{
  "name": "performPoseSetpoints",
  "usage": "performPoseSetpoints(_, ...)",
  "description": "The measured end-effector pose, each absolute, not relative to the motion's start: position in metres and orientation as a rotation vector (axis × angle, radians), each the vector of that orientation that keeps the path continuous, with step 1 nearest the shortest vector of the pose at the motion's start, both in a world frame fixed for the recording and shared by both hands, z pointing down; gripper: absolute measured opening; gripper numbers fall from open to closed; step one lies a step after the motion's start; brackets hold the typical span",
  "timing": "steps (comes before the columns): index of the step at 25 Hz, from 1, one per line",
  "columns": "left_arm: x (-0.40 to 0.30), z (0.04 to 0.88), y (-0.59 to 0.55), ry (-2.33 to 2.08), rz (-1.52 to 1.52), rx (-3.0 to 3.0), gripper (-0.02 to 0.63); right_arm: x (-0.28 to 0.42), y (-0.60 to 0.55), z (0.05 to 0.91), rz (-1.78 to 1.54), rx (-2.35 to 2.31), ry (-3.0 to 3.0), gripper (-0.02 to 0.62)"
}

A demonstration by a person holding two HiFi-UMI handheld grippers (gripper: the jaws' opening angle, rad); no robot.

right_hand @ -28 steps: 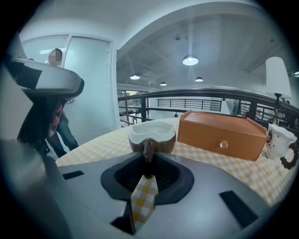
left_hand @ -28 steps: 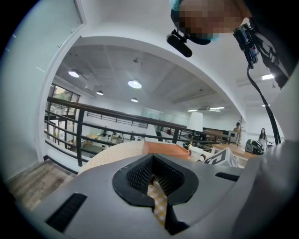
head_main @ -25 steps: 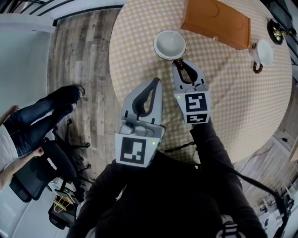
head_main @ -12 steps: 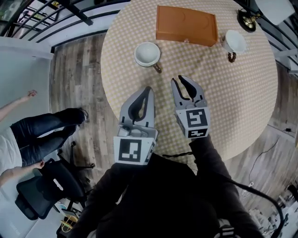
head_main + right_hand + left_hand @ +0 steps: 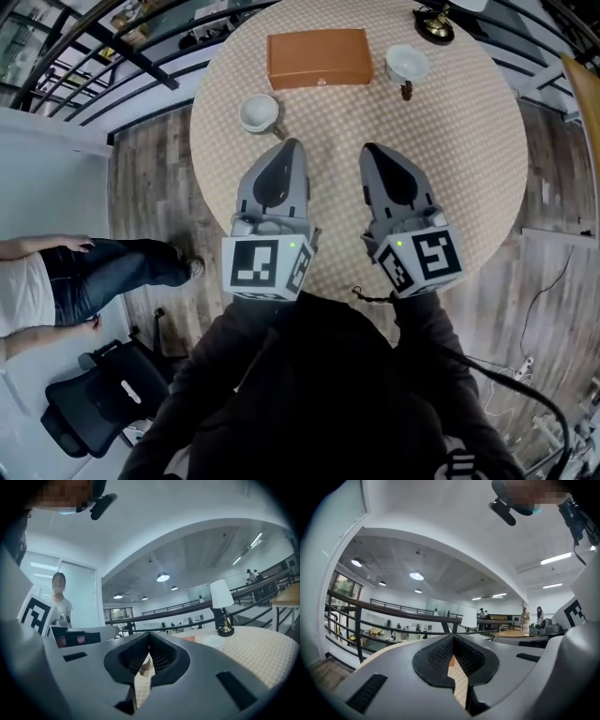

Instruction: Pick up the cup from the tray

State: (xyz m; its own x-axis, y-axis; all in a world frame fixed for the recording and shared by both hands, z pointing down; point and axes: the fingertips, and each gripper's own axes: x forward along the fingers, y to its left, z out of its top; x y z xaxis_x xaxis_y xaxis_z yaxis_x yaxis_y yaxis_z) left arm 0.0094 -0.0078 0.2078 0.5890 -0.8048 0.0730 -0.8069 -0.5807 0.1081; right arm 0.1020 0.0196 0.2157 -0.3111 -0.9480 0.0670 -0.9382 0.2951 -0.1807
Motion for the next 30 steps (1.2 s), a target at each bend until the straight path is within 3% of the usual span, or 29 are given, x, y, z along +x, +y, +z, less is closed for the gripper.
performPoseSetpoints(13, 0.048, 0.178, 0.032, -1.317, -0.020, 2.753, 0.006, 0.126, 0.055, 0.183, -0.148, -1.861, 2.464, 0.006)
performPoseSetpoints(30, 0.049, 0.176, 0.042, -1.300, -0.003, 2.782, 0.006, 0.118, 0.060, 0.176, -0.128, -1.825, 2.464, 0.006)
